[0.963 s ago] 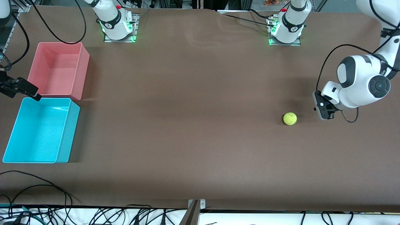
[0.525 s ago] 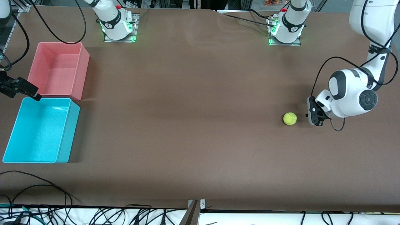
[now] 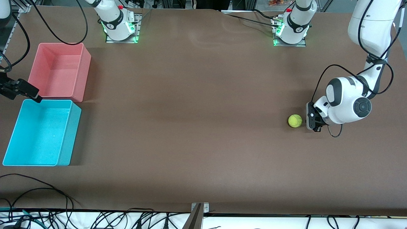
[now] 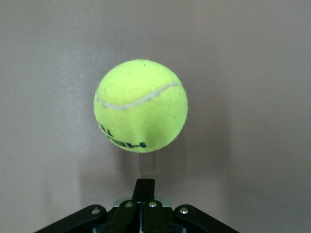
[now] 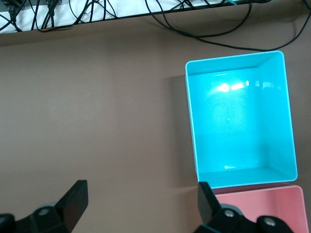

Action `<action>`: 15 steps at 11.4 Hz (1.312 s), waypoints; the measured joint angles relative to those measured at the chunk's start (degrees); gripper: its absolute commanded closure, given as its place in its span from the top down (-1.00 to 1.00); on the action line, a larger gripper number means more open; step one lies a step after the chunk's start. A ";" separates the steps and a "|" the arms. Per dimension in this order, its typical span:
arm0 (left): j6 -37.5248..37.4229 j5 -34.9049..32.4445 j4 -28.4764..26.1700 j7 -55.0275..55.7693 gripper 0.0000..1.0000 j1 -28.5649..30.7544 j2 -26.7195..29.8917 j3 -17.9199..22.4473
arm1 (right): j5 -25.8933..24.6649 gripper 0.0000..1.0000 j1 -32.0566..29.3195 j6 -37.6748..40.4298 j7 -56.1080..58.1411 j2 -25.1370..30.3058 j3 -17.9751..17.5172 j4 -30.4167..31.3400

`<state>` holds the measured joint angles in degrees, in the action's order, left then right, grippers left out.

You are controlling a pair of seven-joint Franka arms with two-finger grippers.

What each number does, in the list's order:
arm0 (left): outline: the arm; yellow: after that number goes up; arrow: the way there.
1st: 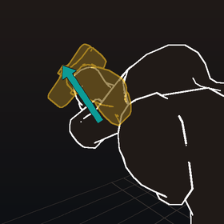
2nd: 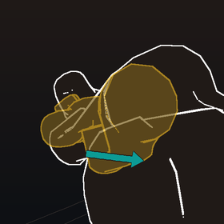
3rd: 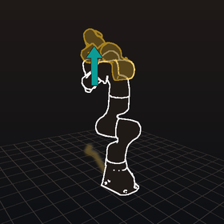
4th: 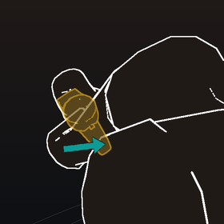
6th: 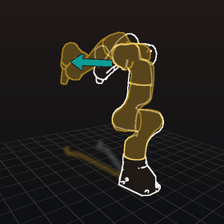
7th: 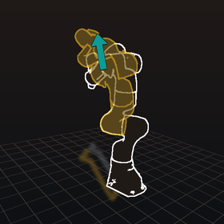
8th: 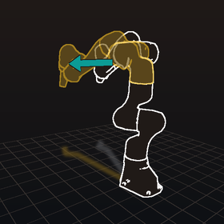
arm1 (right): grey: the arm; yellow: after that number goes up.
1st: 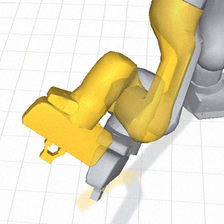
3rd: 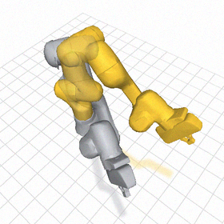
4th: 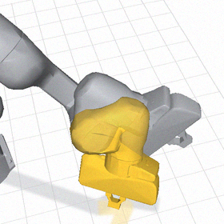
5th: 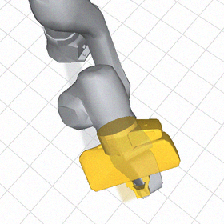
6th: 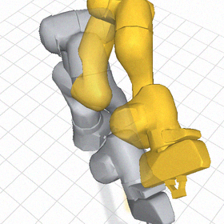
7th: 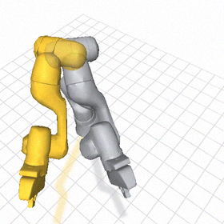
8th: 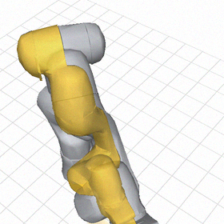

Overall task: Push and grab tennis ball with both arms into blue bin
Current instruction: 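Push the tennis ball with the left gripper toward the cyan bin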

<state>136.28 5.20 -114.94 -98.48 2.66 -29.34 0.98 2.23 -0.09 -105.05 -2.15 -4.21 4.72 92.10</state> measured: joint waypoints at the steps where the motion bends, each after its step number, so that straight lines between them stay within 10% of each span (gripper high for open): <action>1: 0.32 0.03 0.08 0.00 -1.00 -0.10 -0.32 0.00 | 0.00 1.00 0.00 0.00 0.00 0.00 0.00 0.00; 12: 2.75 1.24 0.21 7.44 -1.00 -2.22 -2.04 -0.31 | 0.00 1.00 -0.06 0.01 0.00 -0.01 0.04 0.00; 15: 3.53 3.90 2.70 22.43 -1.00 -6.04 -2.71 -5.69 | 0.00 1.00 -0.10 0.03 0.00 -0.05 0.06 0.00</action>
<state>139.80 9.10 -112.24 -76.05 -3.38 -32.05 -4.71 2.23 -0.19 -105.02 -2.15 -4.26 4.78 92.10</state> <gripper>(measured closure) 0.991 0.000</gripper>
